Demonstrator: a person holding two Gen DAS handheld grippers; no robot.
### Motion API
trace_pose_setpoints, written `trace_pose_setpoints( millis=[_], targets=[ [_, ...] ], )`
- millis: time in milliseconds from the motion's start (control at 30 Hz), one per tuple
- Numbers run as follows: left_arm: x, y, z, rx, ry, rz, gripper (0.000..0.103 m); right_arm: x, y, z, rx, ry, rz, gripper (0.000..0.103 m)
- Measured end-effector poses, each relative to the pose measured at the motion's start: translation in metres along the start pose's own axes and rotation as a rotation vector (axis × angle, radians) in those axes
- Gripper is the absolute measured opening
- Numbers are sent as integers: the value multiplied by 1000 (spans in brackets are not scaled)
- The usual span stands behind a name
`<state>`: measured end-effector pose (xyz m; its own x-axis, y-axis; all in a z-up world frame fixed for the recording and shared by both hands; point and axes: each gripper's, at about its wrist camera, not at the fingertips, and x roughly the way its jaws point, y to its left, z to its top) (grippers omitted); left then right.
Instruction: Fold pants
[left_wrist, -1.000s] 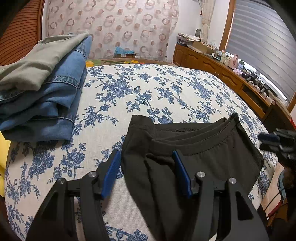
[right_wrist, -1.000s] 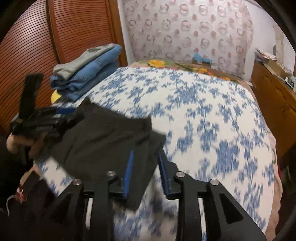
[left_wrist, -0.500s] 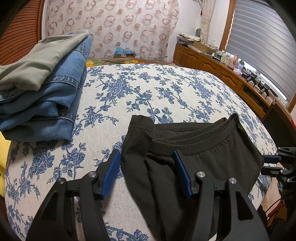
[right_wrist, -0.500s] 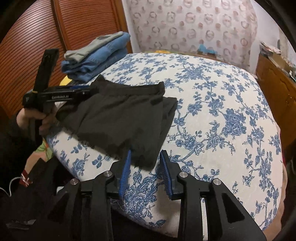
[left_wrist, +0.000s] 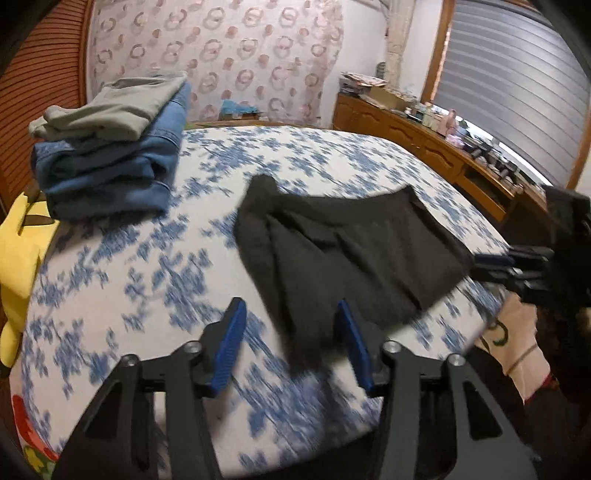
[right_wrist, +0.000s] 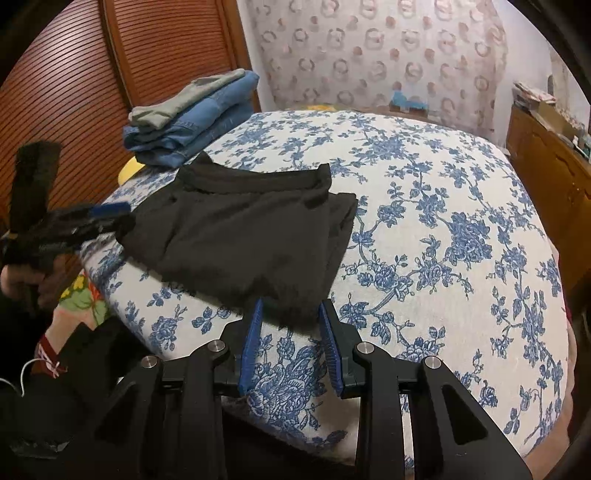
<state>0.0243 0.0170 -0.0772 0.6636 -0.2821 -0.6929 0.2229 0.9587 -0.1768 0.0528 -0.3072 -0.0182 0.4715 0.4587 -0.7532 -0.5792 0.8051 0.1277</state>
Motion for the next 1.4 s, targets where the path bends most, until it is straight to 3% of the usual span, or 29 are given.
trace_pose_setpoints(
  millis=[133, 367, 467, 500, 600, 1067, 1267, 1400],
  targets=[
    [10, -11, -7, 38, 27, -7, 29, 4, -2, -2, 6, 12, -8, 31],
    [10, -16, -8, 53, 19, -13, 22, 6, -5, -3, 10, 7, -7, 30],
    [7, -15, -9, 56, 2, -18, 8, 7, -3, -2, -3, 1, 0, 17],
    [4, -15, -9, 57, -14, -14, 7, 6, -2, -2, -13, -6, -5, 5],
    [-7, -7, -5, 23, -43, -39, 6, -4, -3, -1, -28, -43, -43, 2],
    [-14, -4, -14, 28, -10, -44, 9, -14, -7, -12, -16, -29, 13, 2],
    [-17, -6, -10, 14, -13, -13, 22, -22, -6, -10, 5, -46, 32, 2],
    [-24, -3, -3, 17, -49, 28, 39, -29, -4, -6, 4, -61, 17, 5]
  ],
)
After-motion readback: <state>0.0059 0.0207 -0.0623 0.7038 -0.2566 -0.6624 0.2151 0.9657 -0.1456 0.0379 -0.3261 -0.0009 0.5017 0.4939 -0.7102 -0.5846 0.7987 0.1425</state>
